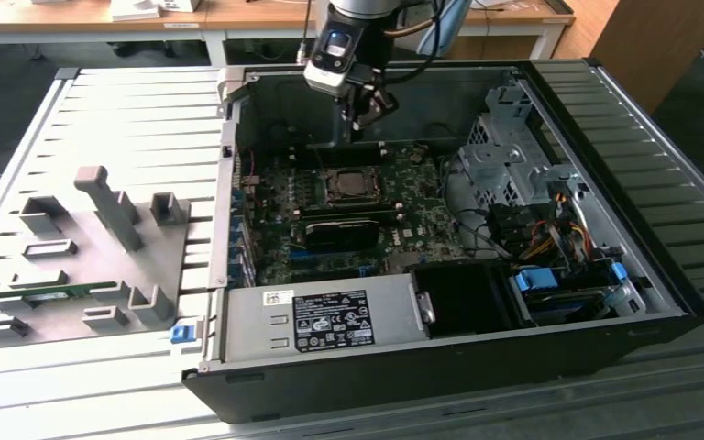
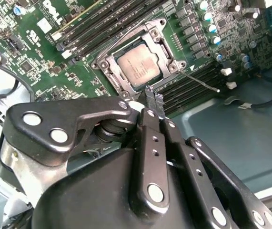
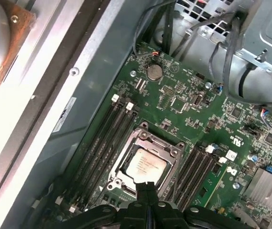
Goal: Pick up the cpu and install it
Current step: 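Install the first cpu locking lever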
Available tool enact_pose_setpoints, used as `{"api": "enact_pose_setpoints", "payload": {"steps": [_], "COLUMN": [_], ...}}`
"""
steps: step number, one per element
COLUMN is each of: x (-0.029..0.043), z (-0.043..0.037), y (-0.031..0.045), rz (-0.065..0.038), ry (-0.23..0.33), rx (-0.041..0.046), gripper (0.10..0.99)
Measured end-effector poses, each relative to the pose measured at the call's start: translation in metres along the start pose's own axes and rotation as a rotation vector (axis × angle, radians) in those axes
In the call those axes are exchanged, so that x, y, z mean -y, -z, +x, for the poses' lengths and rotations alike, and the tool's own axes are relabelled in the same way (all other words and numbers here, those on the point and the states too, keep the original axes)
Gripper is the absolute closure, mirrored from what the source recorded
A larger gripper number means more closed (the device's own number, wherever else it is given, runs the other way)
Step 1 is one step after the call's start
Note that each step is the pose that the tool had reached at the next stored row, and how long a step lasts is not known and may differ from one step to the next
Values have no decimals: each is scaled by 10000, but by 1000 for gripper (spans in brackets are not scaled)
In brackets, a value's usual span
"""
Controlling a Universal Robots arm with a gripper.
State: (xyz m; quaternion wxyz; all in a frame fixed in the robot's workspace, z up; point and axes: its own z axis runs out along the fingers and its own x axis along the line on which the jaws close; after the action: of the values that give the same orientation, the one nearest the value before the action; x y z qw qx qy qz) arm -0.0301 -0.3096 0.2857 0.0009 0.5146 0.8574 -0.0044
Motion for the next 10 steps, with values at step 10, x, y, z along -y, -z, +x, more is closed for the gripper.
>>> {"api": "enact_pose_setpoints", "payload": {"steps": [10], "x": [0], "z": [0], "y": [0], "rz": [-5], "ry": [864], "rx": [6], "gripper": [980]}}
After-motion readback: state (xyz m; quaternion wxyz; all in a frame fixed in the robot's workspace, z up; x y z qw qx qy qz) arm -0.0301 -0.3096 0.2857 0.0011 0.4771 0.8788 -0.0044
